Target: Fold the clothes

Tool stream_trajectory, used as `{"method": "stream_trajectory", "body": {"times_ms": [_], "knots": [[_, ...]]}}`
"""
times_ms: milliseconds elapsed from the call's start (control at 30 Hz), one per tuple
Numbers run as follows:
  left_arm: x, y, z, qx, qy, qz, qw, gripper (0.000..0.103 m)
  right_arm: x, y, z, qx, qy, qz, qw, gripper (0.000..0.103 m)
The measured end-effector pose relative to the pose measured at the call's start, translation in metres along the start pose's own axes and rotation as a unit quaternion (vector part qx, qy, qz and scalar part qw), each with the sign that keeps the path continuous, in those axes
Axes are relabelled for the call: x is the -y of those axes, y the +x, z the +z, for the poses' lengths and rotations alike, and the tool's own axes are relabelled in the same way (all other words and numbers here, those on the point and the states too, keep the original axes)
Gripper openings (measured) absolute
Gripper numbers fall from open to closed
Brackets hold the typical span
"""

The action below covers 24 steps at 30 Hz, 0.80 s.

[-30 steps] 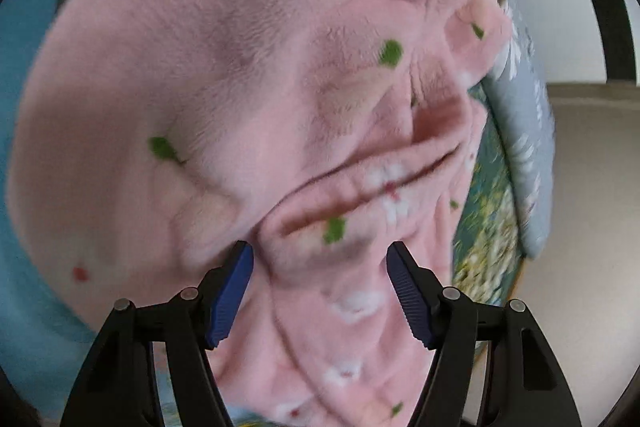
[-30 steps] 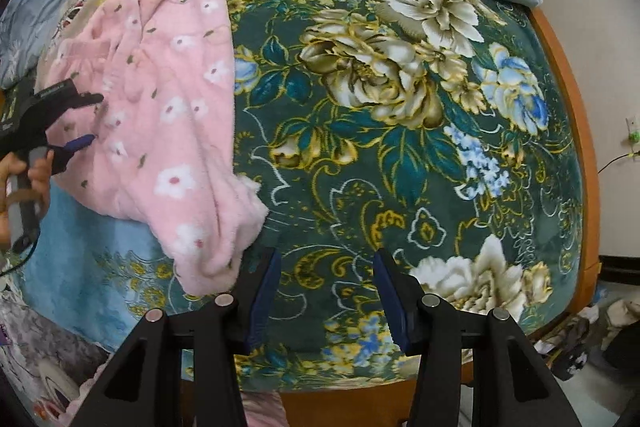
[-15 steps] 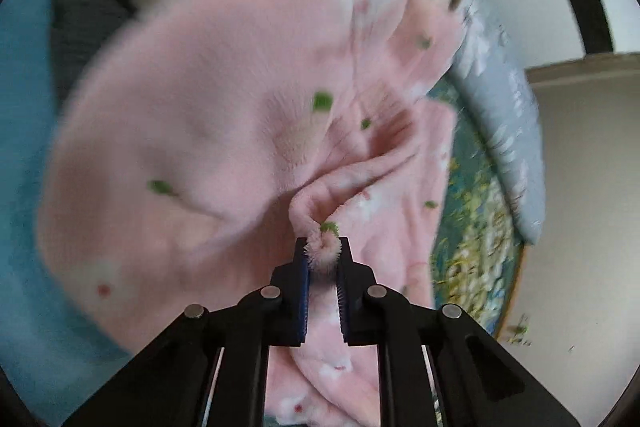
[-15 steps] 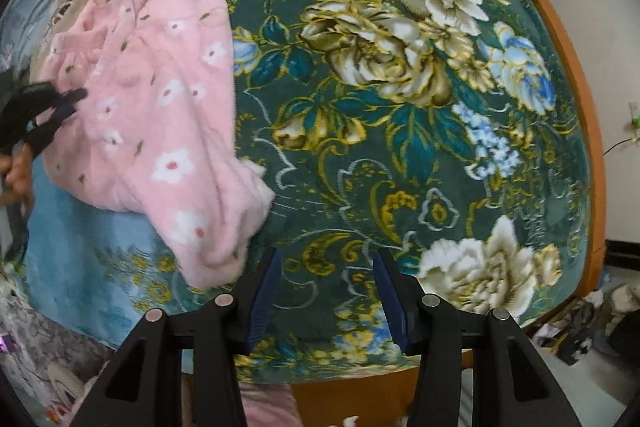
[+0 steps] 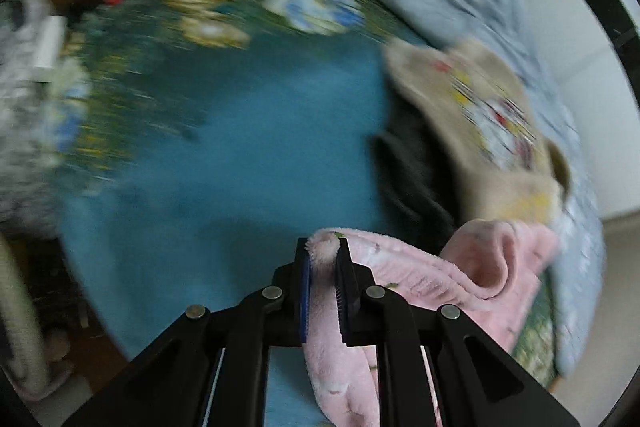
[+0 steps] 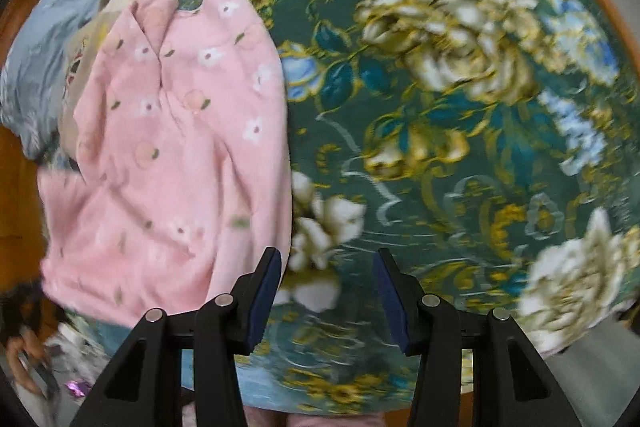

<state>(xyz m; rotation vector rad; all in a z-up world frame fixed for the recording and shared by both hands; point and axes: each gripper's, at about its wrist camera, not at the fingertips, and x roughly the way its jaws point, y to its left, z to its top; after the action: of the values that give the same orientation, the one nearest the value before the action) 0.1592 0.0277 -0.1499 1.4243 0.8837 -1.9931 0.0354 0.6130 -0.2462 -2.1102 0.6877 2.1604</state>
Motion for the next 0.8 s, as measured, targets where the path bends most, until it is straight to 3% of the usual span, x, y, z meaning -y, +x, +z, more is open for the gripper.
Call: {"method": "stream_trajectory", "body": {"times_ms": [200,367,467,600,633,667,733,800], "knots": [[-0.042,-0.018,0.034,0.02,-0.059,0.039,0.9973,0.011,-0.013,0.052,0.032,-0.029,0.051,0.042,0.997,0.052],[-0.048,-0.024,0.058,0.02,-0.051,0.043,0.9976,0.011,-0.038,0.084,0.062,-0.031,0.094,0.078,0.992,0.052],[-0.04,-0.026,0.065,0.019,-0.04,0.026,0.9987,0.011,-0.062,0.097,0.076,-0.032,0.085,0.086,0.992,0.052],[-0.028,-0.031,0.075,0.013,-0.017,0.015,0.9996,0.011,-0.087,0.122,0.087,-0.051,0.063,0.031,0.996,0.051],[-0.026,-0.032,0.078,0.012,-0.014,0.013,0.9998,0.011,-0.089,0.128,0.087,-0.059,0.069,0.013,0.996,0.04],[-0.023,-0.032,0.08,0.01,-0.011,0.01,0.9998,0.011,-0.088,0.131,0.087,-0.066,0.08,0.008,0.995,0.009],[-0.016,-0.03,0.085,0.003,-0.002,0.003,1.0,0.011,-0.085,0.13,0.087,-0.073,0.103,0.011,0.992,0.004],[-0.004,-0.026,0.086,-0.006,0.015,-0.007,0.9998,0.011,-0.075,0.105,0.091,-0.044,0.118,0.032,0.991,0.004]]}}
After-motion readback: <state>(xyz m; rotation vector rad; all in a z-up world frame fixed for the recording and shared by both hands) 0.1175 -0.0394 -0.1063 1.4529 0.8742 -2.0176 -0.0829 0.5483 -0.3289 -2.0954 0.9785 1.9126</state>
